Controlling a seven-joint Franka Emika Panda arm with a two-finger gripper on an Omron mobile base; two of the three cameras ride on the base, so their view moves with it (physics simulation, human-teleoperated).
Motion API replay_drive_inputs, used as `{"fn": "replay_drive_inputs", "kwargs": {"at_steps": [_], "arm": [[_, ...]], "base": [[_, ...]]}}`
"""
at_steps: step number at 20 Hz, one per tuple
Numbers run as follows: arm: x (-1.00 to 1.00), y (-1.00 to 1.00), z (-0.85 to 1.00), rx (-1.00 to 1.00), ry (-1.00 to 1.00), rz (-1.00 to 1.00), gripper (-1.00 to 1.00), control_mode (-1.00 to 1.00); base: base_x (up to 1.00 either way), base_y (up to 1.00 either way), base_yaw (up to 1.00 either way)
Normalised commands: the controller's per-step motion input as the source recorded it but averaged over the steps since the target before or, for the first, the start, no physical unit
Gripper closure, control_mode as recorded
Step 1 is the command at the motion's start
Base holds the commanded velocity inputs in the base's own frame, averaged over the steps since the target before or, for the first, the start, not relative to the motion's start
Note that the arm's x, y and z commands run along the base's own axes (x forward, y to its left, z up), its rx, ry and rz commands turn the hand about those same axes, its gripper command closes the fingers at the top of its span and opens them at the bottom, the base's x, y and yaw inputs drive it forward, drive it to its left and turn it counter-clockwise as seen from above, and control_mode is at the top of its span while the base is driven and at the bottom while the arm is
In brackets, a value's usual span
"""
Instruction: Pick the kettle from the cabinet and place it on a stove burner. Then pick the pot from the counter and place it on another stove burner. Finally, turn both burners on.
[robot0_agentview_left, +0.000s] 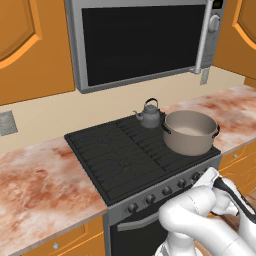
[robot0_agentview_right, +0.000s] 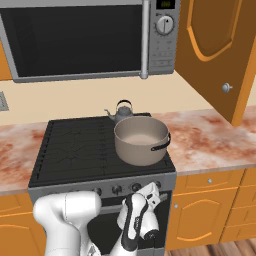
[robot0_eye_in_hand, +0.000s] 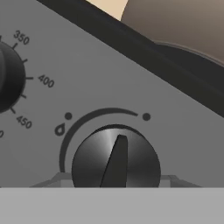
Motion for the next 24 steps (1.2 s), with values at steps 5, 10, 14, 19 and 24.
{"fn": "replay_drive_inputs", "kwargs": {"at_steps": [5,10,14,19,24], "arm": [[-0.05,0.0,0.08,-0.28,-0.06,0.04,1.0,-1.0],[-0.04,0.0,0.11,-0.28,-0.07,0.04,1.0,-1.0],[0.0,0.0,0.18,-0.19,-0.02,0.03,1.0,-1.0],[0.0,0.0,0.18,-0.14,-0.02,0.02,1.0,-1.0],[0.0,0.05,0.05,-0.11,0.0,0.0,-1.0,-1.0]], "base": [[0.0,0.0,0.0],[0.0,0.0,0.0],[0.0,0.0,0.0],[0.0,0.0,0.0],[0.0,0.0,0.0]]}}
